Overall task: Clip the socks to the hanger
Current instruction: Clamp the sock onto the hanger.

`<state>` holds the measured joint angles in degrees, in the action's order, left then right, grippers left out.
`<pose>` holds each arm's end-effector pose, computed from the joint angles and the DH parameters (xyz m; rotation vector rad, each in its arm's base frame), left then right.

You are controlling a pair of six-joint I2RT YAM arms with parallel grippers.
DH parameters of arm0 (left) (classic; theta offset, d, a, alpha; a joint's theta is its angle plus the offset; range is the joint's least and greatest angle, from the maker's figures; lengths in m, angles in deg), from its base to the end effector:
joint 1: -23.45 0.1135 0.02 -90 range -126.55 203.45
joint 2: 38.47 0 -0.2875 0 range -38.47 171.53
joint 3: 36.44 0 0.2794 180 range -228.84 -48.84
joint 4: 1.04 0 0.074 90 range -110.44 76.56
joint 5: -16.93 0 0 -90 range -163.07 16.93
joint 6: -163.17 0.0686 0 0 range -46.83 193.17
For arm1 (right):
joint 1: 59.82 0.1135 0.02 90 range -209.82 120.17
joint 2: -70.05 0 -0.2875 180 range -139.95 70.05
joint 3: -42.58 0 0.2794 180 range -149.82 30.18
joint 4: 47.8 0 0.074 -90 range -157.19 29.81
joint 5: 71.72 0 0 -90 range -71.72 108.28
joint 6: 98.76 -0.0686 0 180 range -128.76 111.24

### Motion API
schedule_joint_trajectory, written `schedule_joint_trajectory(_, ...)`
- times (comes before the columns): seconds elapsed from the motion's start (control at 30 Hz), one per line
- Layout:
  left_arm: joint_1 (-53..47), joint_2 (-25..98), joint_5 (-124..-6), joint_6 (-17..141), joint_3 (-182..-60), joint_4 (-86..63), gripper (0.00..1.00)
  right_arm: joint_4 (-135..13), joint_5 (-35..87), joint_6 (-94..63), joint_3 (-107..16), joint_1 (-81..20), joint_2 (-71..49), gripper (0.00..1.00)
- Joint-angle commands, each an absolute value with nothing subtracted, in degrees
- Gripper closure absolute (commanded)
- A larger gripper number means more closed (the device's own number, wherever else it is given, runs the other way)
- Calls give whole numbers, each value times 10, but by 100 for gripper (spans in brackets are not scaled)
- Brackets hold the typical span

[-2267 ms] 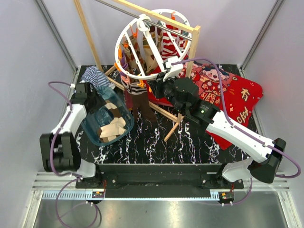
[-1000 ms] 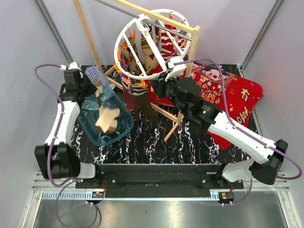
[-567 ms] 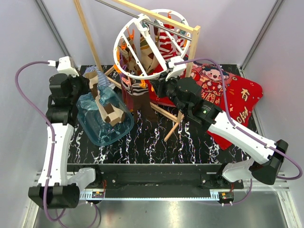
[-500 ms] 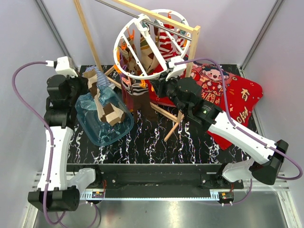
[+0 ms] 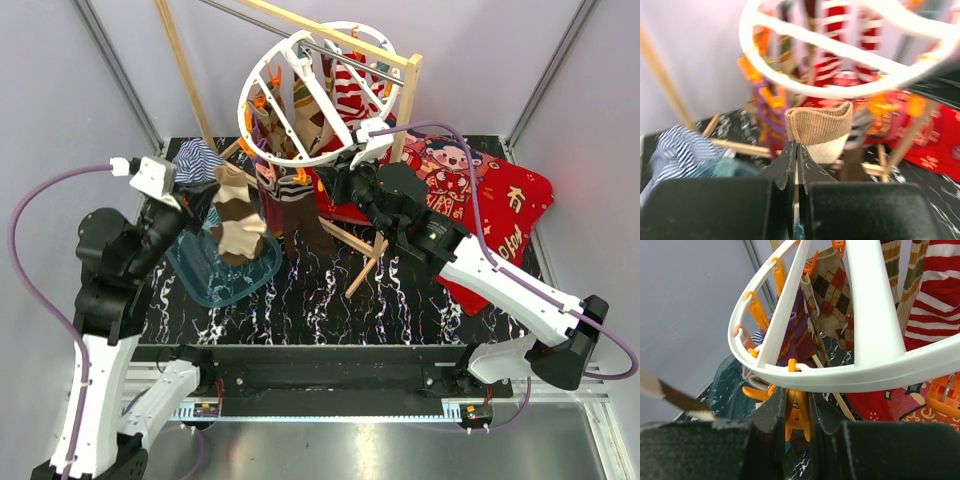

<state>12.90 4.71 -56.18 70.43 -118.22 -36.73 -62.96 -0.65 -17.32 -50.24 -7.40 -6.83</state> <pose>0.1617 -0.0504 0.4916 0.3399 1.4980 -0.4086 0.2386 0.2735 0.4721 -0.3392 1.5507 0.5802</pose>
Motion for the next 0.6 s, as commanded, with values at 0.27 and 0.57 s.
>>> schedule_joint_trajectory(0.27, -36, 66, -435, 761, -1158, -330, 100, -607, 28, -171, -499, -81, -49, 98)
schedule_joint_trajectory(0.57, -137, 120, -479, 741, -1098, -204, 100, -585, 59, -181, -489, -85, -33, 98)
